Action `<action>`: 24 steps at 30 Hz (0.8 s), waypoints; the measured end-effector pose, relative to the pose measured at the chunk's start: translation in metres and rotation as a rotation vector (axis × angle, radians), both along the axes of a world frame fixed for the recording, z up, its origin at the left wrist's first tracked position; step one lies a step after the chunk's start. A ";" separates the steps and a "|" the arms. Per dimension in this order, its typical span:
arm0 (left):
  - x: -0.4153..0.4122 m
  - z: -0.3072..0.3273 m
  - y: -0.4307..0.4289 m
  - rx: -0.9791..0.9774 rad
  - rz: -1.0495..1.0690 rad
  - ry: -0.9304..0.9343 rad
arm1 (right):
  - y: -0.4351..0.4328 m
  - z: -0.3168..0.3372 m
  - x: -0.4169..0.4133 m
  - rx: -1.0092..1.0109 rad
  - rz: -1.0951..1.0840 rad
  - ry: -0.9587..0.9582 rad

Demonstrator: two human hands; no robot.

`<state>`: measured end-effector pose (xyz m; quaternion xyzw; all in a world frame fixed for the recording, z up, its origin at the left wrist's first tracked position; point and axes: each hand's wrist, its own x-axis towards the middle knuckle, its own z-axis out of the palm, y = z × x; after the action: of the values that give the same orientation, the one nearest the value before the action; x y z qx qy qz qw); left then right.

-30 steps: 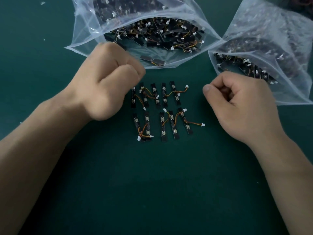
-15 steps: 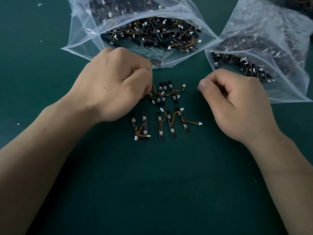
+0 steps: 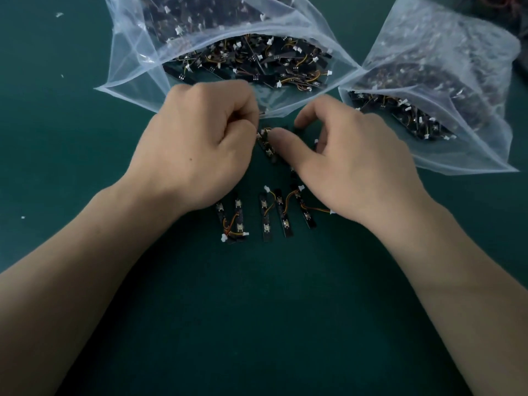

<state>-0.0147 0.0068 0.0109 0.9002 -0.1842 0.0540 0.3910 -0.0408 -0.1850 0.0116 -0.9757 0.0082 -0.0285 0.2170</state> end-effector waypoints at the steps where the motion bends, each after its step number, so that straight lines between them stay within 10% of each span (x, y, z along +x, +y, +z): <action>1: 0.000 -0.001 0.000 0.019 0.049 -0.015 | 0.002 0.001 0.002 -0.011 -0.006 0.000; 11: 0.001 -0.003 0.003 -0.032 0.064 0.017 | -0.007 0.007 0.016 0.035 0.101 0.065; 24: 0.017 0.014 0.034 0.096 -0.493 0.469 | -0.041 0.004 -0.049 0.042 0.068 0.000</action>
<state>0.0020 0.0409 0.0250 0.8339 -0.3034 -0.2592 0.3812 -0.0899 -0.2255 0.0157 -0.9707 -0.0246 -0.0208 0.2381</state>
